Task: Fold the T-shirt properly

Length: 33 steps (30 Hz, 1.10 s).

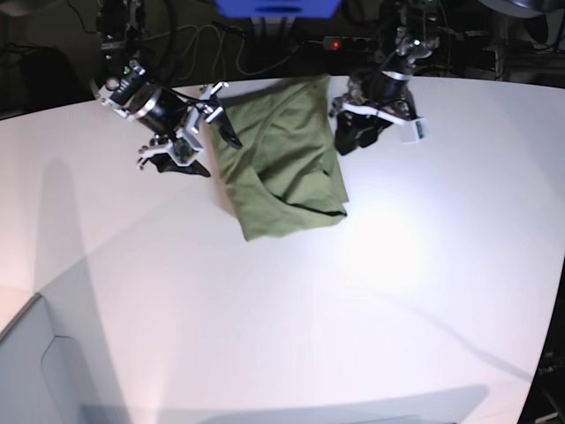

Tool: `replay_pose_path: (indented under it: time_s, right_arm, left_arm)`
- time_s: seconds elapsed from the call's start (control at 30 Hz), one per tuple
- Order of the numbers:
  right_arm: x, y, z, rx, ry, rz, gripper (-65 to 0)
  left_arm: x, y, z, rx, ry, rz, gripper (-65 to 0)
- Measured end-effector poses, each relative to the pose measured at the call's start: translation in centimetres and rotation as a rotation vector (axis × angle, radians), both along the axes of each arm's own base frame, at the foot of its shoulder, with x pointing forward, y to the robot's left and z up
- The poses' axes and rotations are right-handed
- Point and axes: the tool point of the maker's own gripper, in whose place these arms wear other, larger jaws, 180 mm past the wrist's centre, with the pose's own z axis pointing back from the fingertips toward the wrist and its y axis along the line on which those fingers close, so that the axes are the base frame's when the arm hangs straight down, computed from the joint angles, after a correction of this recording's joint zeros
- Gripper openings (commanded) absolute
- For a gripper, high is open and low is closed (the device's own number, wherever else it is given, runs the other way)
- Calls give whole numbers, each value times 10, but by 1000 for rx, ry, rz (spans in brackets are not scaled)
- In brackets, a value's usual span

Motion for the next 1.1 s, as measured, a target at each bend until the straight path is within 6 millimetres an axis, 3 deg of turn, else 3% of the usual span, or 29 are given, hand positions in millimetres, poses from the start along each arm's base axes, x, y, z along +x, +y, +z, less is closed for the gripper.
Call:
replay_pose_path:
  time_s: [0.17, 0.43, 0.47, 0.53, 0.67, 0.93, 1.1]
  right_arm:
    - [4, 1, 14, -1, -42, 5, -210]
    - [3, 1, 14, -3, -44, 6, -194]
    - [3, 1, 14, -3, -43, 6, -194]
    - [2, 1, 14, -5, -41, 6, -195]
    - [2, 1, 14, -5, -41, 6, -195]
    - [9, -23, 14, -30, -48, -62, -195]
    - [16, -50, 16, -61, -60, -135, -195]
  left_arm:
    - [2, -16, -33, -33, 63, -28, -277]
    - [10, -42, -41, -78, 58, -80, -280]
    - [11, -44, -41, -80, 58, -88, -292]
    - [9, -47, -43, -81, 68, -98, -377]
    - [4, -42, -50, -59, 97, -104, -650]
    - [15, -35, -54, -8, 78, -181, -650]
    - [32, -42, -57, 102, 33, -409, -650]
